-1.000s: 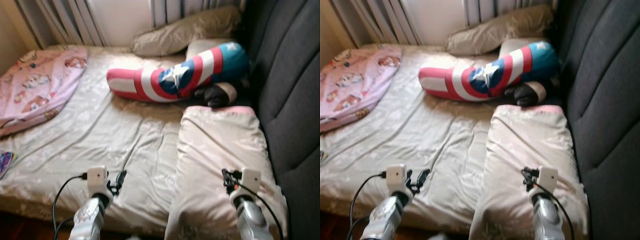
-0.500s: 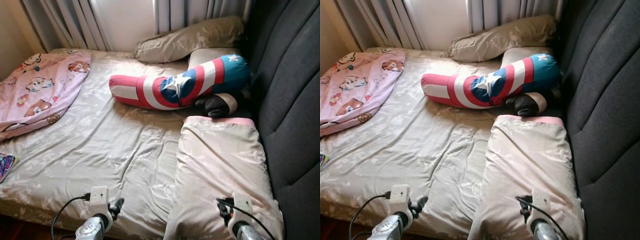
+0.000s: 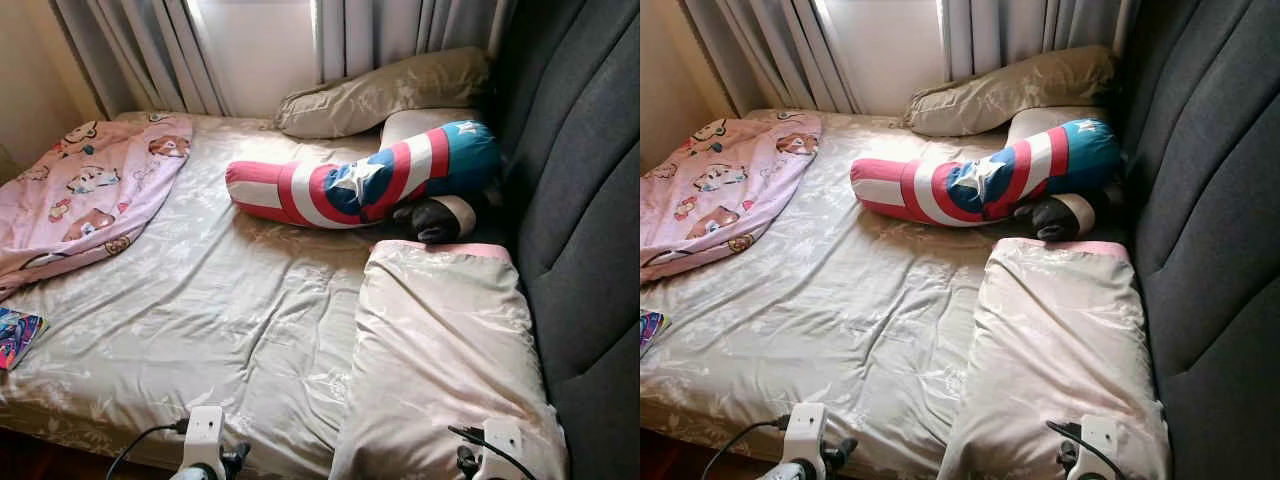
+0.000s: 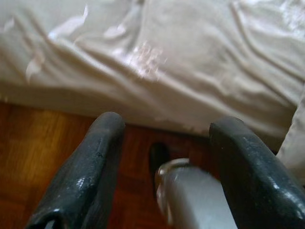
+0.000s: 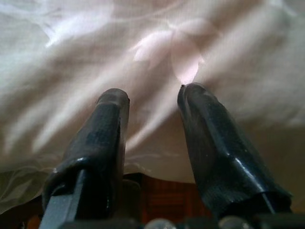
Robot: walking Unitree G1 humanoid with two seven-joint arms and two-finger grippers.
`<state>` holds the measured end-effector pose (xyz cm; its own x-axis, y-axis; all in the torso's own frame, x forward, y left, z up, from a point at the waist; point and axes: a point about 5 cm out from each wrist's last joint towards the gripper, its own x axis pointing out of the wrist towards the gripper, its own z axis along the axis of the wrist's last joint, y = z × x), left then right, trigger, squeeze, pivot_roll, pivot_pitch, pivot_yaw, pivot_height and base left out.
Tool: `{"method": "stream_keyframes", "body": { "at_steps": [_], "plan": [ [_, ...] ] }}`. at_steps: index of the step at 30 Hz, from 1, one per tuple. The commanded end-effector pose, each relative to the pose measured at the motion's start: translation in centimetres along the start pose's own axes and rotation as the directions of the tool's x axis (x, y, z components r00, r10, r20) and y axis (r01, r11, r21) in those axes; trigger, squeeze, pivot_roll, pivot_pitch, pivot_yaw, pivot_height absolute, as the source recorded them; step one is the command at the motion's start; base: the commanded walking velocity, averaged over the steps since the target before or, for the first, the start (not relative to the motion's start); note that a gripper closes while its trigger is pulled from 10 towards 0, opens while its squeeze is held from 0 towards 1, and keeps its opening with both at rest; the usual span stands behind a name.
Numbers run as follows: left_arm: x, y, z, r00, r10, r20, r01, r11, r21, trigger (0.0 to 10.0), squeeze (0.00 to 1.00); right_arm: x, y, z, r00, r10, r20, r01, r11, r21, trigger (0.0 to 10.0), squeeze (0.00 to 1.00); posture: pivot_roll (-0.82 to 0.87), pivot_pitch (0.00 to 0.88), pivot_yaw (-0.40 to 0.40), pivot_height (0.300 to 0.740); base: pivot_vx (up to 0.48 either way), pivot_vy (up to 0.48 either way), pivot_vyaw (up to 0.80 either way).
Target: Clean up the room
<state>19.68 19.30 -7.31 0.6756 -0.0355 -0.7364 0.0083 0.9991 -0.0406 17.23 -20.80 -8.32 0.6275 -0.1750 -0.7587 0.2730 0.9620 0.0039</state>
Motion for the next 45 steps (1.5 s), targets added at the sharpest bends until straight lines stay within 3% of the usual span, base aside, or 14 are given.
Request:
{"method": "stream_keyframes", "body": {
  "at_steps": [1,6,45],
  "plan": [
    [-0.46,1.11,-1.14,0.998,0.028,-0.047,-0.028,1.000,0.009,10.0,0.00,0.03,0.93,-0.10,0.999,0.032,-0.006,-0.032,0.999,0.033,10.0,0.00,0.03,0.000,0.044,0.740,0.000,0.405,0.00],
    [-0.62,1.78,-1.28,0.997,0.050,-0.054,-0.050,0.999,-0.002,10.0,0.00,0.08,1.49,0.00,0.998,0.058,-0.009,-0.058,0.998,0.015,10.0,0.00,0.05,0.000,0.041,0.740,0.000,0.405,0.00],
    [-0.29,1.32,-0.57,0.997,0.071,-0.029,-0.072,0.996,-0.051,10.0,0.00,0.01,1.89,-0.63,0.996,0.074,-0.056,-0.073,0.997,0.011,10.0,0.00,0.05,0.014,0.037,0.740,0.000,0.456,0.00]
  ]
}}
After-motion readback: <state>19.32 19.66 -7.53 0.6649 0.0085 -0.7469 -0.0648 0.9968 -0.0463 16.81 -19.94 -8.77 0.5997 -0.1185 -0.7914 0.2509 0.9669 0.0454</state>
